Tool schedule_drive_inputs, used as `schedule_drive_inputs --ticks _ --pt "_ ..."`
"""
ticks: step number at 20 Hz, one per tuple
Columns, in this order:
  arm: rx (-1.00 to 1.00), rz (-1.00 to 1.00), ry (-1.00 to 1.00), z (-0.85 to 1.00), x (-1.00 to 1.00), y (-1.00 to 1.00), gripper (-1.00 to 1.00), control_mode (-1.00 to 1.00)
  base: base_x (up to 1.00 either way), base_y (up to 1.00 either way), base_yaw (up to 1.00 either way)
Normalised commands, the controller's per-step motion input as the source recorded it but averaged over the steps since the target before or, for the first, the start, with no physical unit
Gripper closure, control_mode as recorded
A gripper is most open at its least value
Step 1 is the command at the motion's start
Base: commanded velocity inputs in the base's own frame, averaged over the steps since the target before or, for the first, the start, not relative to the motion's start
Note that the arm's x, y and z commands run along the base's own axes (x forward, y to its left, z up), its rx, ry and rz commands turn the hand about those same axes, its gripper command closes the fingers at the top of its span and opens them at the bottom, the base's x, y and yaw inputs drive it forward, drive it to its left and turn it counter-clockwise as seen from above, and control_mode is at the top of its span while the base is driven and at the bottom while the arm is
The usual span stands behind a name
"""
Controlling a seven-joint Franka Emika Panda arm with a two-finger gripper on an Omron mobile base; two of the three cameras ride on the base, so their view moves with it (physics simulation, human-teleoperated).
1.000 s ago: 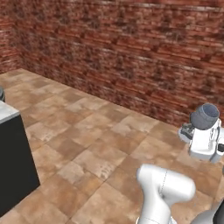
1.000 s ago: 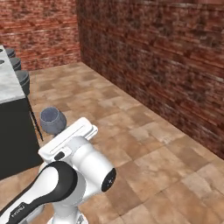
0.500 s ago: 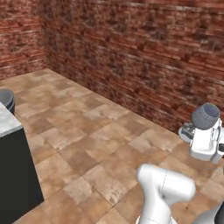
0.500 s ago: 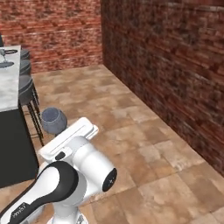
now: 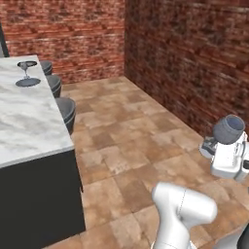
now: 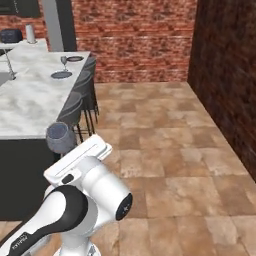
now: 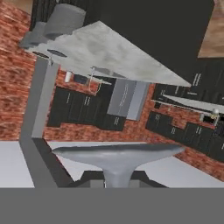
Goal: Retrieve the wine glasses from the counter and place one next to each plate.
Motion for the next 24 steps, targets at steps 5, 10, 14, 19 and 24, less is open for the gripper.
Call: schedule_drive_inputs --ticks 5,10,14,19,24 --pt "0.0 0.0 0.0 0.0 0.0 0.0 1.0 1.0 1.0 -0.76 0.49" --pt "0.0 0.0 0.0 0.0 0.0 0.0 1.0 1.0 0.83 -1.0 0.46" --pt "0.0 0.0 0.0 0.0 0.0 0.0 1.0 1.0 1.0 -0.93 0.52" --pt "0.0 0.0 0.0 0.0 0.0 0.0 1.0 1.0 1.0 -1.0 0.36" --pt "0.0 0.0 0.0 0.0 0.0 0.0 1.0 1.0 1.0 -1.0 0.23"
